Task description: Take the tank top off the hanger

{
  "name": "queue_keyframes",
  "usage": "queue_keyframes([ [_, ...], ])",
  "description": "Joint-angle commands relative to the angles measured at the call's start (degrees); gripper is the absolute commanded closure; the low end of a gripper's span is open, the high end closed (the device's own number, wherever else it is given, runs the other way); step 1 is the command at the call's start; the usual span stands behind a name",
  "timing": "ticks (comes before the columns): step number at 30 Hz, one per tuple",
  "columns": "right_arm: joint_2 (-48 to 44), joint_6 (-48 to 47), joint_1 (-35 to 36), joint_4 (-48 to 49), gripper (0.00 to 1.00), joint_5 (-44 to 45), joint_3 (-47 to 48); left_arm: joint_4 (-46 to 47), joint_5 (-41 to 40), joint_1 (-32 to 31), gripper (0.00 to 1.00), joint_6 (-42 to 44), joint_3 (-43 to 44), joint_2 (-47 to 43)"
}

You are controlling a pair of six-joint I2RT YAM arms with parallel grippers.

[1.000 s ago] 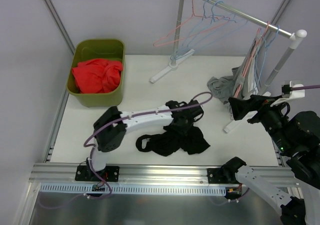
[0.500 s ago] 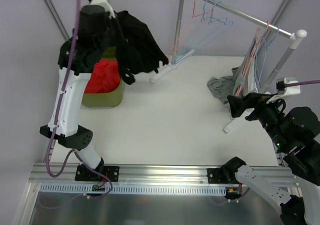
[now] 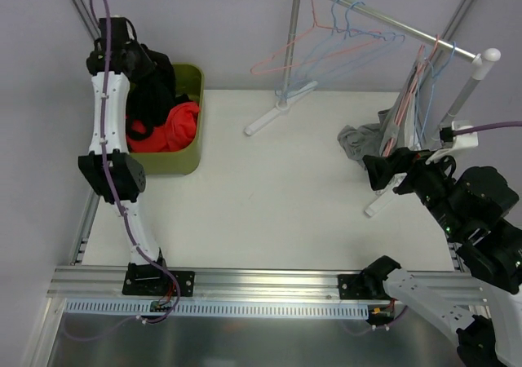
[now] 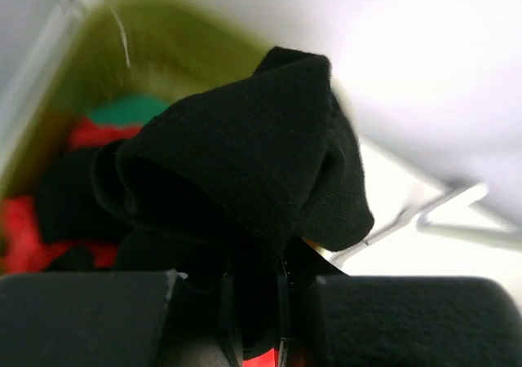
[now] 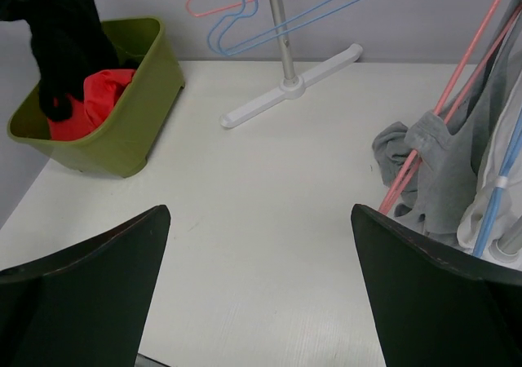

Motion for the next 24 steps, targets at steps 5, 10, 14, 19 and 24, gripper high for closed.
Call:
queue_keyframes([
  [5,4.6,0.7,-0.1,0.4,0.01,-3.2,2.2,0.4,9.8,-1.7,1.00,1.6,-14.7,5.7],
  [10,9.6,2.4,-0.1,-1.5,0.00,-3.1,4.1,0.3,4.4,-3.4,1.00,0.4,-30.2,6.1],
  [14,13.2,3.2,0.0,-4.0,0.01,-2.0,9.5,-0.2,0.7,-3.4,0.99,-0.7,-36.7,4.8],
  [19,16.0,1.9,0.0,-4.8,0.01,-5.8,16.0,-3.6,-0.8,-2.6,0.42,0.1,-27.1,0.6],
  [24,17.7,1.3,-0.3,-7.7,0.01,3.6,20.3,-7.8,0.0,-2.7,0.01,0.3,-14.5,-4.4],
])
